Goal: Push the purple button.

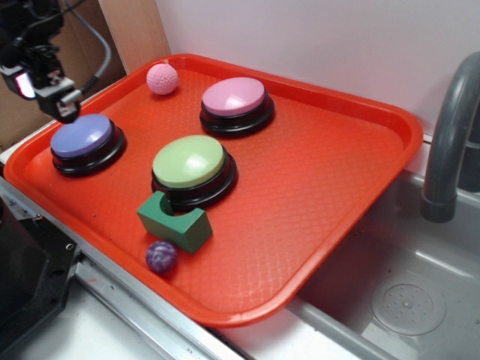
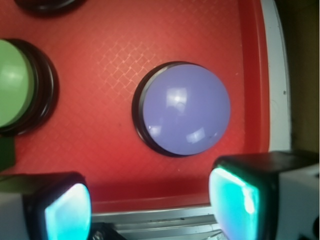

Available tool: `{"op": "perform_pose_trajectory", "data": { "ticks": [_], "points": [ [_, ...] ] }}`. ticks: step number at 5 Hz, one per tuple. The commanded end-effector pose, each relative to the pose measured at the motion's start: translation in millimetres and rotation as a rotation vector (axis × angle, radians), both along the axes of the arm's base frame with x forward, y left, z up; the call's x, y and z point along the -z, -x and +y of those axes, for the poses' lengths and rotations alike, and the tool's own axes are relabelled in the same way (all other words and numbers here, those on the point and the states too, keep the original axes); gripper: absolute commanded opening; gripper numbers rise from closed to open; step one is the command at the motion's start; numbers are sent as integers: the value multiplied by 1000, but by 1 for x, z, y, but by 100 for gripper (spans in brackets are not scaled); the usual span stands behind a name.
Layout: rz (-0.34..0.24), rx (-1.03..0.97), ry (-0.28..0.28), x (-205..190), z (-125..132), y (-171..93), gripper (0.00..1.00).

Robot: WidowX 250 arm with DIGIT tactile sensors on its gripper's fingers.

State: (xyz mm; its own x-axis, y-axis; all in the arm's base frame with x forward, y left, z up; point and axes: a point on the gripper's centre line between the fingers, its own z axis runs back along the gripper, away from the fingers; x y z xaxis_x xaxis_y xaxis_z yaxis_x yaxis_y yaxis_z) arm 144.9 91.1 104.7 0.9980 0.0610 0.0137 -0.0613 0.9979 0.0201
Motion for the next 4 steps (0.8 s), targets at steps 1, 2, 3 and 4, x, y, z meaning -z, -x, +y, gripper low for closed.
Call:
{"op": "perform_pose_trajectory", "data": {
  "ticks": [1, 2, 3, 4],
  "points": [
    [-39, -2, -7, -9, 3, -8, 100],
    [-39, -2, -7, -9, 3, -8, 100],
    [-68, -133, -46, 6, 23, -31, 100],
    [-71, -315, -23, 30, 27, -35, 100]
  ]
}}
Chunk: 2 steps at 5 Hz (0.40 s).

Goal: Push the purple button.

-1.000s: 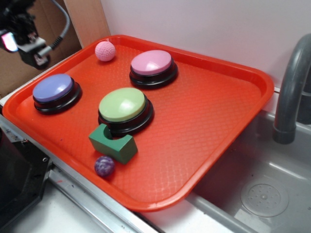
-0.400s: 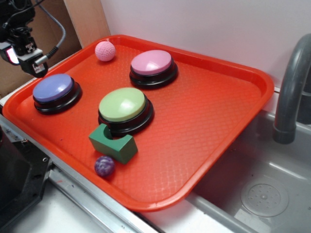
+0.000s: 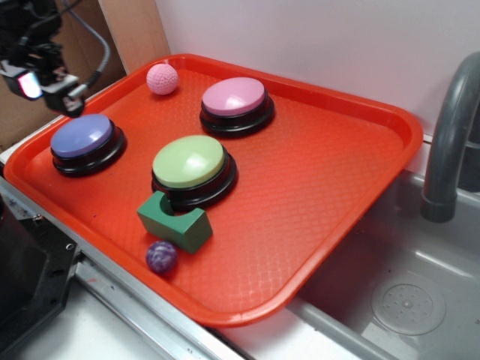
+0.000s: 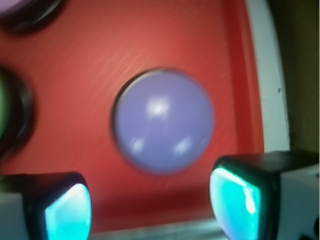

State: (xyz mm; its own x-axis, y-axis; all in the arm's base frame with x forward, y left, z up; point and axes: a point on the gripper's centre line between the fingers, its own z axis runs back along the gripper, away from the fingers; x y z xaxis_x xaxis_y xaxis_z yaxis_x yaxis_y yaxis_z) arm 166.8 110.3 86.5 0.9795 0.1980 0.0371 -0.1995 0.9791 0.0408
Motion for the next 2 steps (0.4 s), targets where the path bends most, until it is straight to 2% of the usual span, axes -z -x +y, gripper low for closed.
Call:
{"op": "perform_pose_trajectory", "data": {
  "ticks": [1, 2],
  "points": [
    [-50, -211, 5, 34, 14, -19, 100],
    [-34, -197, 45, 52, 12, -26, 100]
  ]
}}
